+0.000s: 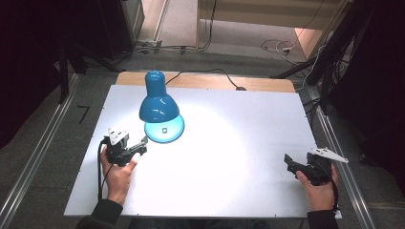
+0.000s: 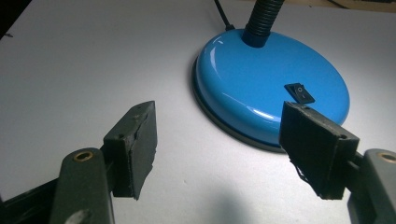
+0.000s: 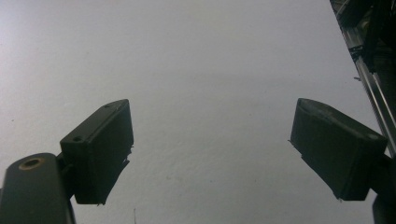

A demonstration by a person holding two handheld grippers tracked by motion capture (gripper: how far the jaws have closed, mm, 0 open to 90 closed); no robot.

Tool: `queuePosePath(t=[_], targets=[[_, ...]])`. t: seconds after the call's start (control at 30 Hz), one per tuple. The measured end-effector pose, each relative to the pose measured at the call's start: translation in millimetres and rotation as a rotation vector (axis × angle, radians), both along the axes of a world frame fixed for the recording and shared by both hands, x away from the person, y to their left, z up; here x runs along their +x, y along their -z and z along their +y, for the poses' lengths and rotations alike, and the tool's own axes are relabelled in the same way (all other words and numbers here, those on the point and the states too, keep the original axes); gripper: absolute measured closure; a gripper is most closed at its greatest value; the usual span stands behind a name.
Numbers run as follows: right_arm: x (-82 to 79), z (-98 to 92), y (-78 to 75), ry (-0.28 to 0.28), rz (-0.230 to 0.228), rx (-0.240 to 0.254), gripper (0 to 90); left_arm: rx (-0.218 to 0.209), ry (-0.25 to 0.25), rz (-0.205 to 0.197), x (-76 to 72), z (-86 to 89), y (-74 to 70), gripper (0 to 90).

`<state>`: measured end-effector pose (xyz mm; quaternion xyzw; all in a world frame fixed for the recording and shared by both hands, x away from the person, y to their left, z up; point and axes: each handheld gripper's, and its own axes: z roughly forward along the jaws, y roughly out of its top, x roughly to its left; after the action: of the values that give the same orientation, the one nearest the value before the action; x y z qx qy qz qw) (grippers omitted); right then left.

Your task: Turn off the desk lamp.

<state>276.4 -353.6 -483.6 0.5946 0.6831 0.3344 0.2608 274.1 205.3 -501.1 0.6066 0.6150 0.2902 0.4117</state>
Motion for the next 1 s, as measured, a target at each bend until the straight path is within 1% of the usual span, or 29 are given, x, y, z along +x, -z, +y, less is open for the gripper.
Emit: queuePosePath(t=[0.07, 0.2, 0.27, 0.37, 0.4, 0.47, 0.53, 0.57, 0.6, 0.67, 0.7, 0.77, 0.8, 0.83, 0.93, 1.0], targets=[[0.1, 0.1, 0.3, -0.001, 0.001, -0.001, 11.8, 0.007, 0.004, 0.004, 1.6, -1.8, 0.2, 29.6], [0.0, 0.0, 0.3, -0.002, 0.003, 0.003, 11.8, 0.018, 0.013, -0.002, 4.2, -6.2, 0.2, 32.4], [-0.1, -0.1, 0.2, -0.002, 0.003, 0.003, 11.9, 0.012, 0.013, -0.007, 5.2, -7.9, 0.1, 33.1], [-0.1, -0.2, 0.2, 0.000, 0.004, 0.002, 11.9, 0.003, 0.021, -0.002, 7.2, -10.1, 1.2, 35.7], [-0.1, -0.6, 0.2, 0.004, 0.003, 0.003, 11.9, 0.003, 0.021, -0.002, 7.4, -10.3, 1.3, 37.9], [-0.1, -0.7, 0.1, 0.004, 0.002, 0.004, 11.9, -0.002, 0.021, -0.009, 8.2, -10.6, 1.3, 39.0], [-0.2, -0.7, 0.2, 0.002, 0.003, 0.003, 11.9, -0.003, 0.021, -0.014, 8.5, -10.6, 1.3, 43.9], [-0.2, -0.7, 0.2, 0.002, 0.003, 0.003, 11.9, -0.005, 0.023, -0.018, 8.9, -10.9, 1.6, 43.9], [-0.2, -0.5, 0.2, 0.002, 0.003, 0.003, 11.9, -0.003, 0.024, -0.018, 9.3, -11.2, 1.9, 47.4], [-0.1, -0.4, 0.3, 0.001, 0.004, 0.002, 11.9, -0.012, 0.046, -0.014, 10.9, -13.0, 3.4, 51.6], [0.0, -0.3, 0.4, 0.000, 0.004, 0.002, 12.0, -0.012, 0.046, -0.014, 10.9, -13.0, 3.4, 54.3], [0.2, -0.1, 0.6, 0.000, 0.005, 0.004, 12.0, -0.015, 0.067, -0.016, 12.3, -14.3, 4.3, 61.9], [0.2, -0.1, 0.6, 0.000, 0.005, 0.004, 12.0, -0.024, 0.075, -0.017, 13.0, -15.4, 4.7, 61.9], [0.4, -0.3, 0.9, -0.003, 0.005, -0.001, 12.0, -0.021, 0.086, -0.018, 13.4, -15.7, 5.1, 69.2], [0.4, -0.5, 0.9, -0.003, 0.005, -0.001, 12.1, -0.021, 0.106, -0.015, 14.6, -17.4, 5.9, 82.2], [0.3, -0.5, 0.9, -0.002, 0.004, 0.002, 12.1, -0.030, 0.115, -0.015, 15.5, -17.8, 6.3, 90.0]])
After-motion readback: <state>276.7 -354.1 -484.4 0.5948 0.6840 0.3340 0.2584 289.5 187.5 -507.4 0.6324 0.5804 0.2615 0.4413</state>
